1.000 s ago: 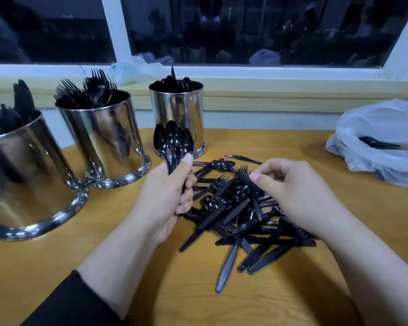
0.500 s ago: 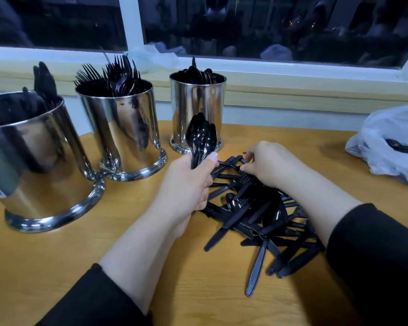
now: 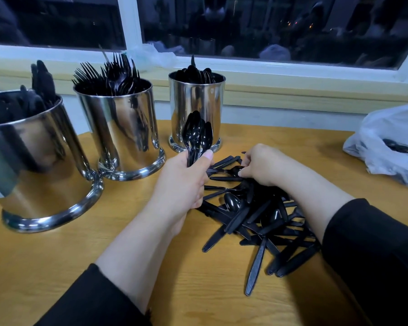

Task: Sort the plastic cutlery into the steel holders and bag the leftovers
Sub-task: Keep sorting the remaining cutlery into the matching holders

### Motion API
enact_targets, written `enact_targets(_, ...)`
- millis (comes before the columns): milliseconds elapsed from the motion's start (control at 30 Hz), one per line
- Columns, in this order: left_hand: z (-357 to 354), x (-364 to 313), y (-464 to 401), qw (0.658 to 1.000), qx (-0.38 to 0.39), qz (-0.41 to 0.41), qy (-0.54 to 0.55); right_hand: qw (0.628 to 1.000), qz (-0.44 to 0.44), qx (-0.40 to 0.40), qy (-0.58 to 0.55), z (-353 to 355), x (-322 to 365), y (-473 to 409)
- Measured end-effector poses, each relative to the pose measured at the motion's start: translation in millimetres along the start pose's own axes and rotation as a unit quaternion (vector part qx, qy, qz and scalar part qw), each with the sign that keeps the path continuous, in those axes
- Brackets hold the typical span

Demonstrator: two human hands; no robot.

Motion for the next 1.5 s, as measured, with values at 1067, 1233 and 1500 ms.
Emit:
enact_targets(1067, -35, -1, 16, 0.993, 0.116, 0.004, -0.033, 0.990, 0.107, 0.004, -0.091, 25, -83, 77)
enact_targets(1233, -38, 2, 17, 0.994, 0.106, 0.003, -0.036, 0.996, 0.076, 0.047, -0.027, 15, -83, 76)
enact_targets(1500, -37, 2, 16, 0.994, 0.096, -0.008, -0.043, 0.993, 0.106, 0.050, -0.020, 10, -73, 80)
Point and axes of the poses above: each hand's wrist, its own y-axis away from the middle knuckle, its own z-axis out of the back of the hand, x = y × z, the point moved 5 cm from there along -y, towards the middle knuckle, and after that the axes turned 10 degrees about -z, right-handed, at the moved point
